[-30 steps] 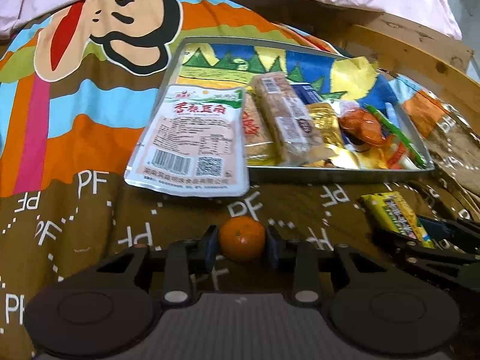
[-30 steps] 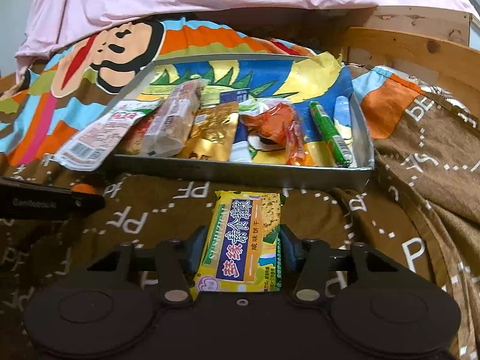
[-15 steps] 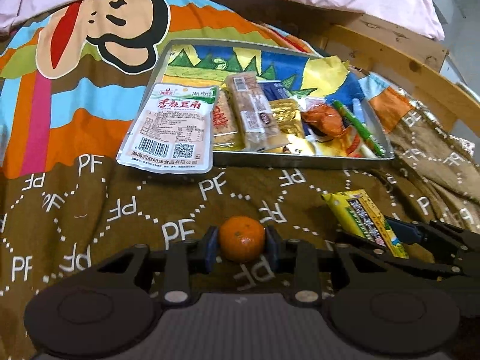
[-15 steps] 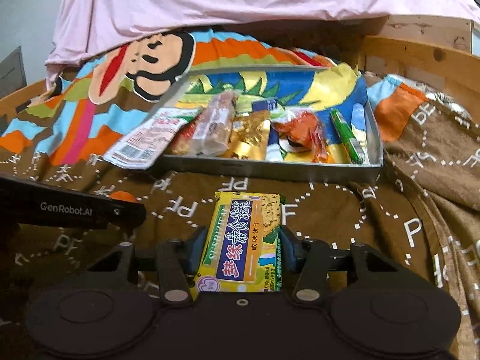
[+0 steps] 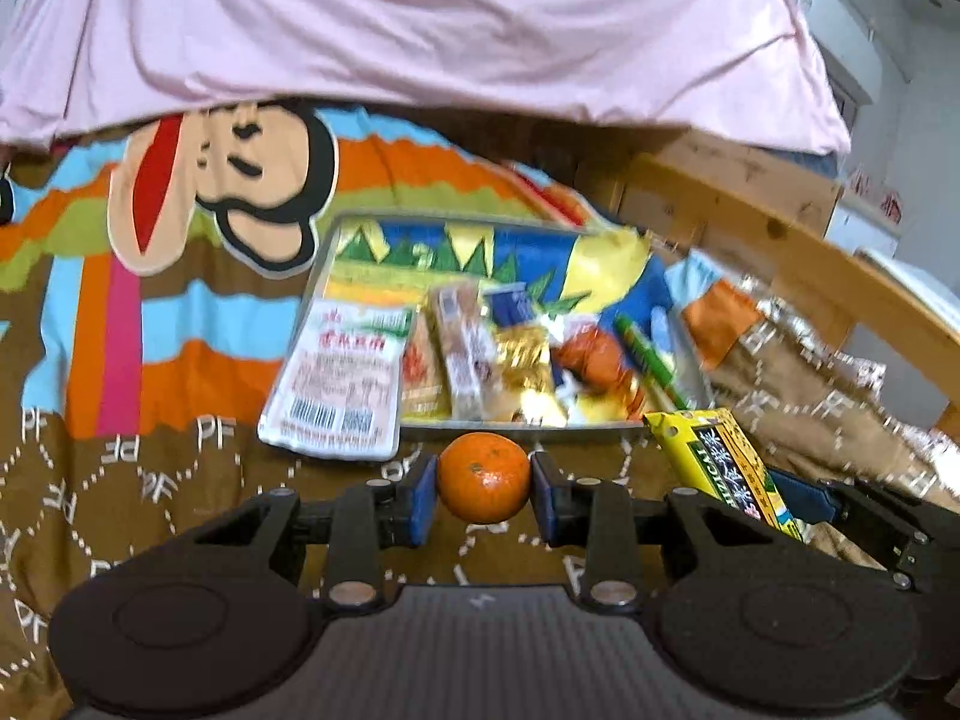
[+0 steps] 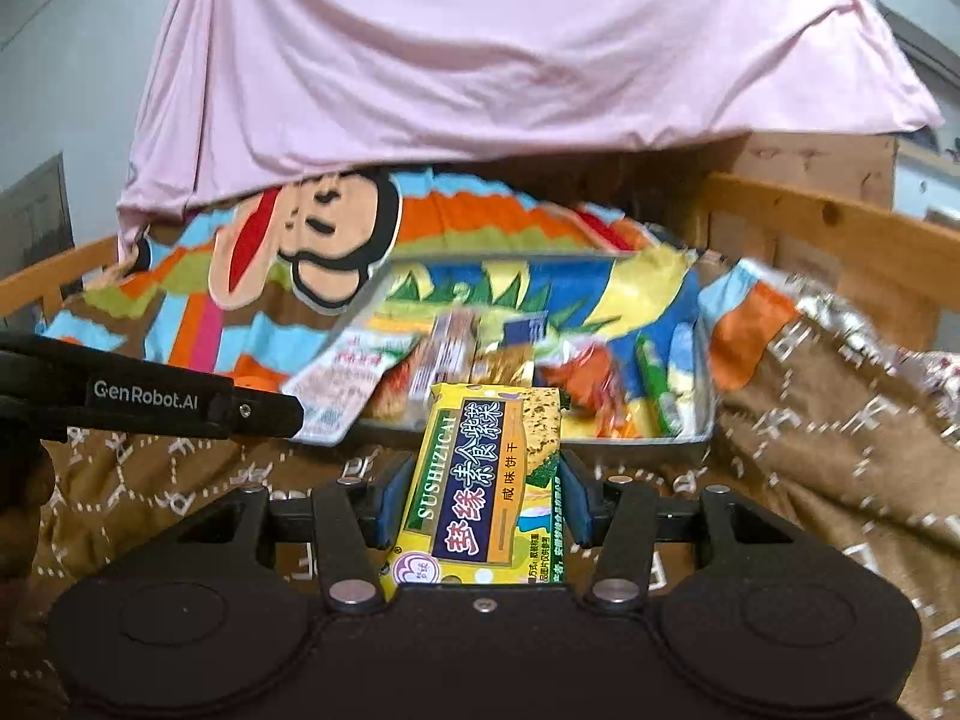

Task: Organize snacks
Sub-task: 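Lift the orange and biscuit bar and carry both over the tray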

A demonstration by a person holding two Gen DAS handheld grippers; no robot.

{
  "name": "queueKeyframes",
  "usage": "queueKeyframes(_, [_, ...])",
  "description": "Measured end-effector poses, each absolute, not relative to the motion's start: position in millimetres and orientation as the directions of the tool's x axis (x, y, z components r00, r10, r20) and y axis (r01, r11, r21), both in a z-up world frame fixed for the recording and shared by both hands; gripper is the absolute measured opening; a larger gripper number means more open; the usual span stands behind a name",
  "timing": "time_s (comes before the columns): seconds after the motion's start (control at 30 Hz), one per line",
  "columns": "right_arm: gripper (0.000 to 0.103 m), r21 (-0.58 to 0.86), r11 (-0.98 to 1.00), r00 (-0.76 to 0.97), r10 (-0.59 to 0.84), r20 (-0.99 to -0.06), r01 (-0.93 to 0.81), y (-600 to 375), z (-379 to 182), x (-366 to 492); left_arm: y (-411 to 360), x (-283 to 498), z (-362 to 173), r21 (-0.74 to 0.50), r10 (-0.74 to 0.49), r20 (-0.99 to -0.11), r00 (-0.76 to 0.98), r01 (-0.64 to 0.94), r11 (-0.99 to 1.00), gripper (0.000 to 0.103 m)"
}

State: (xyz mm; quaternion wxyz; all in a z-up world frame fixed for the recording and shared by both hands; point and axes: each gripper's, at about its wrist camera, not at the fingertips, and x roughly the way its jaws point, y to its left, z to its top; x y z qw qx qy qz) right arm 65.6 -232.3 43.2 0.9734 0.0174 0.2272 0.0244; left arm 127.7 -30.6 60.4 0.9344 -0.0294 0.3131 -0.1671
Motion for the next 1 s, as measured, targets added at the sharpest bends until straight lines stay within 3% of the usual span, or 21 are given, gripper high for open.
queueKeyframes(0.33, [0.052, 0.051, 0.999, 0.919, 0.018, -0.393, 0.002, -258, 52, 82, -39, 168, 85, -0.16, -0.343, -0.555, 0.758, 0.308, 0.938, 0.036])
queueKeyframes(0.63, [0.052, 0.021, 1.0, 0.934, -0.004, -0.357, 0.013, -279, 42, 179, -53, 253, 67, -0.151, -0.317, -0.528, 0.788, 0.28, 0.948, 0.036])
queueKeyframes(1.0, [0.052, -0.129, 0.99, 0.903, -0.108, -0.416, 0.059, -305, 18, 274, -104, 346, 38, -0.237, -0.422, -0.451, 0.787, 0.35, 0.906, 0.036])
